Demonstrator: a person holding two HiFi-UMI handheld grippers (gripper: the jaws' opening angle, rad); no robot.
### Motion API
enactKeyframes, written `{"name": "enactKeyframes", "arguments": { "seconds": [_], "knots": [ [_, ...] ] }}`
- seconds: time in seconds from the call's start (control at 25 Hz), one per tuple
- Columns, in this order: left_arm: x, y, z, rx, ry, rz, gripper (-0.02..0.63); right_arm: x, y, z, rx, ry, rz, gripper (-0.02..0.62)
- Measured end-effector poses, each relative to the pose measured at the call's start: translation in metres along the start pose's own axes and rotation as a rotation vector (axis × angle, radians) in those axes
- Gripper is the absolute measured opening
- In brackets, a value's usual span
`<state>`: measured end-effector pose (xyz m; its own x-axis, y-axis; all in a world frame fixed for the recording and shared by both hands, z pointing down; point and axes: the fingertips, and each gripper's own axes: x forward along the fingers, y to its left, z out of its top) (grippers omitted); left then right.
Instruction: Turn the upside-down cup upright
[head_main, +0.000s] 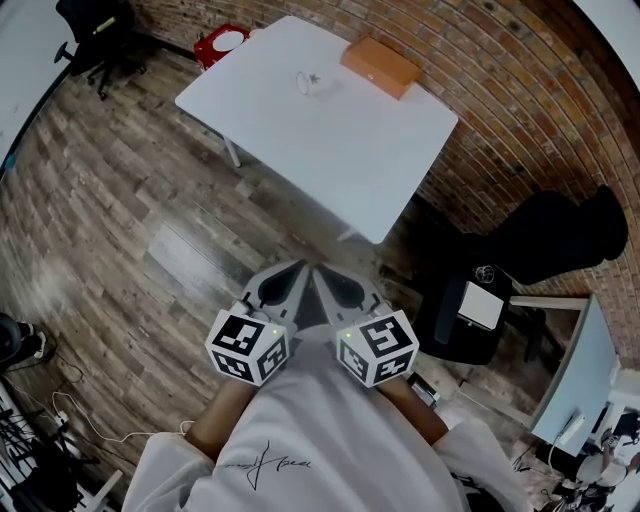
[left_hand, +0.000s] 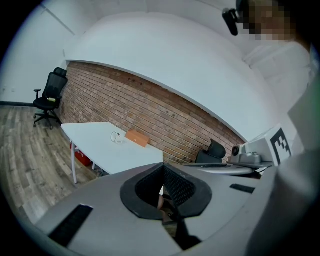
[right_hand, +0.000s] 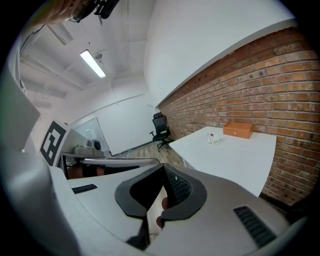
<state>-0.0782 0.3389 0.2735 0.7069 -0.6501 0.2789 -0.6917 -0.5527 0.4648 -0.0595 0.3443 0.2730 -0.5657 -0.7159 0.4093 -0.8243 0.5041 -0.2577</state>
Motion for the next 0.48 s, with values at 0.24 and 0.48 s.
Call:
{"name": "enactKeyframes", "arguments": {
  "seconds": [0.24,0.48],
  "knots": [
    [0.011,0.010,0.002,-0.006,0.021,0.003,0.009,0.012,-0.009,0.001,0.012,0.019,0.004,0.020],
    [0.030,0.031,0.016,-0.021,0.027,0.014,0.009,0.038,-0.023,0.014,0.016,0.029,0.017,0.020]
  ]
}}
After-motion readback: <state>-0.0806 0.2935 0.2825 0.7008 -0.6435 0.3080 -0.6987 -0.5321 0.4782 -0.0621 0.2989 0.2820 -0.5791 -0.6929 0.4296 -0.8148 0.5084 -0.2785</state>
